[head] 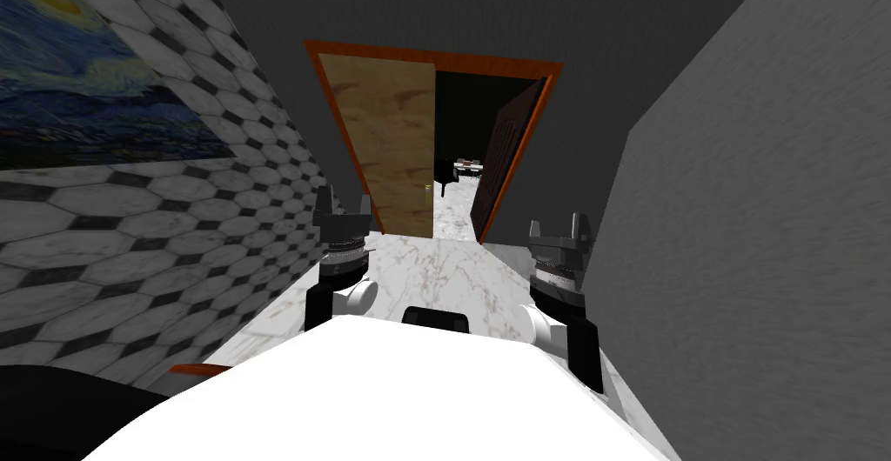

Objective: Push the door open

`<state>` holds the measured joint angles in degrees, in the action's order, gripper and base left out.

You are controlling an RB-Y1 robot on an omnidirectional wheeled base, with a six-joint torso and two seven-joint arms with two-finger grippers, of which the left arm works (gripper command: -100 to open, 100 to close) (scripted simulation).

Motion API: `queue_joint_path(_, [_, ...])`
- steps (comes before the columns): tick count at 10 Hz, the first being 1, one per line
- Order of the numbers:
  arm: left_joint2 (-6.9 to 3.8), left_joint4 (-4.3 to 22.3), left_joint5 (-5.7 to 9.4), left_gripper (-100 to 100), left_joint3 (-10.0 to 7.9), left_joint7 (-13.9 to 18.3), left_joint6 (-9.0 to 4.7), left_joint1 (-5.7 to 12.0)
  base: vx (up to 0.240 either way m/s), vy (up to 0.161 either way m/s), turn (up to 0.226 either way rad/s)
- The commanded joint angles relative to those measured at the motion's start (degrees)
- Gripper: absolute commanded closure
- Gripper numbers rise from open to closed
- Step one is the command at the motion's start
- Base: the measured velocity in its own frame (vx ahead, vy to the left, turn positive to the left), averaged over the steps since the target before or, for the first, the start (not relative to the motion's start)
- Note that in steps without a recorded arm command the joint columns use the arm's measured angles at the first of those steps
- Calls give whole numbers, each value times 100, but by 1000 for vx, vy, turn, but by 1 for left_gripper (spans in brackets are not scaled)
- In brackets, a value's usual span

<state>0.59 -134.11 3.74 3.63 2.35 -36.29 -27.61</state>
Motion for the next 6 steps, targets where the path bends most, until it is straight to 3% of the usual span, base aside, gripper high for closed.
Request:
queue_joint_path(1, [-48,215,19,-100,-14,-10,22,119,42,20,-9])
queue_joint_path(6, [-147,736,64,-100,-47,-33,76,409,82,-3,0])
